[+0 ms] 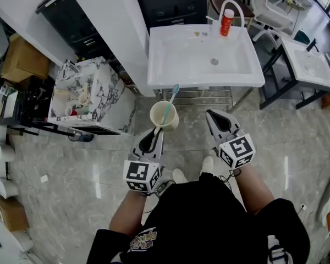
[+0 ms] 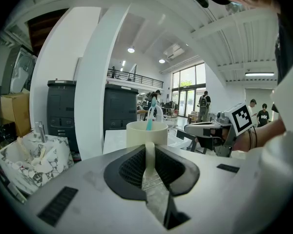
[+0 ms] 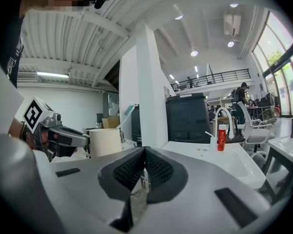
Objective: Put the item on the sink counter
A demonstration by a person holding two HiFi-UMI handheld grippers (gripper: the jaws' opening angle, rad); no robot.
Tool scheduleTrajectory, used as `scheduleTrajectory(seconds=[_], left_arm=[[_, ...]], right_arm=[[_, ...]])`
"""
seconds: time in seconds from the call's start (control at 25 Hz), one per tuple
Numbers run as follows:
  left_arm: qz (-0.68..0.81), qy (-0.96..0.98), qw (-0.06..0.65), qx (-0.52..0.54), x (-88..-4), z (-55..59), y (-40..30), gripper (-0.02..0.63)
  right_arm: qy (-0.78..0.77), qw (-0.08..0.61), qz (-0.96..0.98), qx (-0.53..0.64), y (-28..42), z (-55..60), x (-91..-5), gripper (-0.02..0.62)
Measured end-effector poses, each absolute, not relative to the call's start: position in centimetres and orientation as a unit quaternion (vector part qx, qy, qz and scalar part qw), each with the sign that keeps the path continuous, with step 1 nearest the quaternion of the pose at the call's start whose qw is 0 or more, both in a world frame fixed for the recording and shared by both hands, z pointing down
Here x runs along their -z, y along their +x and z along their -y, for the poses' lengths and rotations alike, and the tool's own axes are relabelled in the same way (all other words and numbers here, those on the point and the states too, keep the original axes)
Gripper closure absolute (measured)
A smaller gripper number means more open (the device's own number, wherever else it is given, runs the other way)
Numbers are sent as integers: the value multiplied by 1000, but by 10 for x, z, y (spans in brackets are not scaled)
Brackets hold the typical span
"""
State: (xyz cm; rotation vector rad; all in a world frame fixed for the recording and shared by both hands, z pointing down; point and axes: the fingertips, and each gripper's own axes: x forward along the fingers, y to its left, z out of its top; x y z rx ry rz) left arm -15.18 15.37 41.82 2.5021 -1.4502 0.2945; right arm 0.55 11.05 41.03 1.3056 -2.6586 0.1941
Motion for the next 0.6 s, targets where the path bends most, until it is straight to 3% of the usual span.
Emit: scheduleTrajectory(seconds=[0.6], left_arm=[[503,850,113,-105,-426,-162,-217,561]], right_arm=[[440,83,892,-53,-50,-106,-406,541]])
